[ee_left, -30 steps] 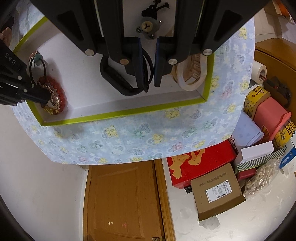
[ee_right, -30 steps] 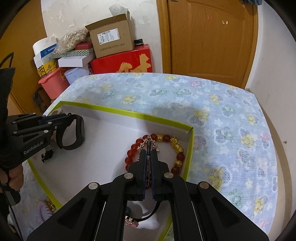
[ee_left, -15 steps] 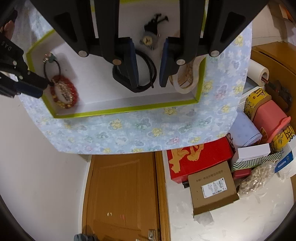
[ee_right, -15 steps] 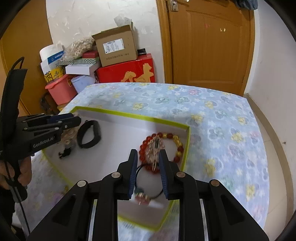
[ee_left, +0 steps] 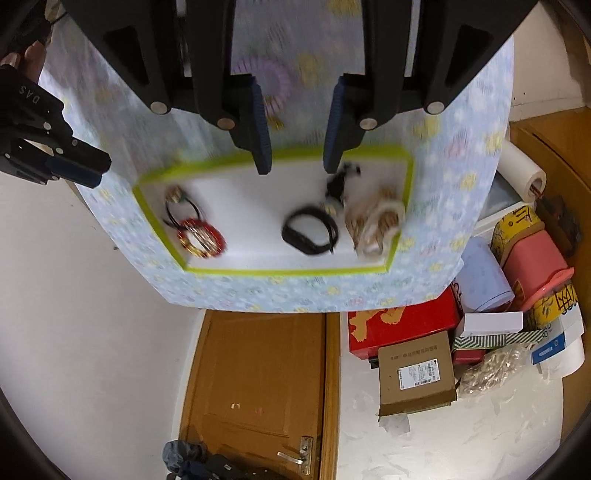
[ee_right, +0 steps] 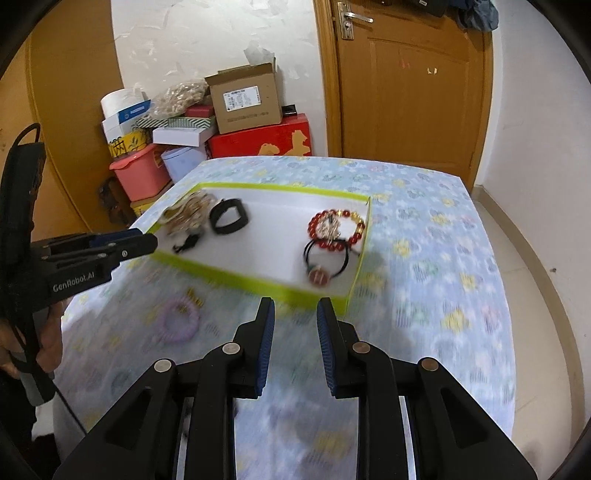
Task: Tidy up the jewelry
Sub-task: 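Withdraw both open tools from the box back over the table, then grasp the light blue coil hair tie with the left tool while the right tool grasps the dark beaded bracelet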
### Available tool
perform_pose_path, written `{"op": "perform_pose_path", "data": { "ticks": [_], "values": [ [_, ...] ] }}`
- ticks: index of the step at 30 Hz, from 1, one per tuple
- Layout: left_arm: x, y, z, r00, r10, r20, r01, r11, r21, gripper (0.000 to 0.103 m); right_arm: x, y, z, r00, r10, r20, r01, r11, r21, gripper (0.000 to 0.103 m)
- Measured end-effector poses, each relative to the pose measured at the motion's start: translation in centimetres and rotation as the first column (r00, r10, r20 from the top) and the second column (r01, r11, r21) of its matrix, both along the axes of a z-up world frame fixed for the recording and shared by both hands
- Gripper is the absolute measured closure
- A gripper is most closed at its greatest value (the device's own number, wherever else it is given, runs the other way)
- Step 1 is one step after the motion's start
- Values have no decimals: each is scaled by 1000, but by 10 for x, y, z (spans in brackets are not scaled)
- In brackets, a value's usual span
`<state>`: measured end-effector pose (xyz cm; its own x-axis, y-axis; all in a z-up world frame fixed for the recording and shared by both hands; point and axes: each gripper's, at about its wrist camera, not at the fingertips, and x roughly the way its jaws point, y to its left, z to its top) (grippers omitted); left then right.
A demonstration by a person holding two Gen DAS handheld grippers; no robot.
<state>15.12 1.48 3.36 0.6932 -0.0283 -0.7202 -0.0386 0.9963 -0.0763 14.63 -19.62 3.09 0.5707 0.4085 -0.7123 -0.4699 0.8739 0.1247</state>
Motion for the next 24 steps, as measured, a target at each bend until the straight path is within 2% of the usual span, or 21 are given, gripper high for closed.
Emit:
{"op": "perform_pose_path", "data": {
  "ticks": [4, 11, 24],
  "values": [
    [-28, -5, 3, 1000, -2, 10, 2, 1000, -7, 65, -30, -3, 4, 1000, 10, 10, -10, 1000, 0, 79],
    [-62, -7, 6, 1000, 14, 28, -14, 1000, -16, 64, -63, -7, 7, 1000, 20, 17, -21, 1000, 3, 78],
    [-101, -15, -2, 1000, 23, 15, -23, 1000, -16, 64, -95, -13, 6, 1000, 14, 14, -14, 1000, -1, 78]
  ]
}}
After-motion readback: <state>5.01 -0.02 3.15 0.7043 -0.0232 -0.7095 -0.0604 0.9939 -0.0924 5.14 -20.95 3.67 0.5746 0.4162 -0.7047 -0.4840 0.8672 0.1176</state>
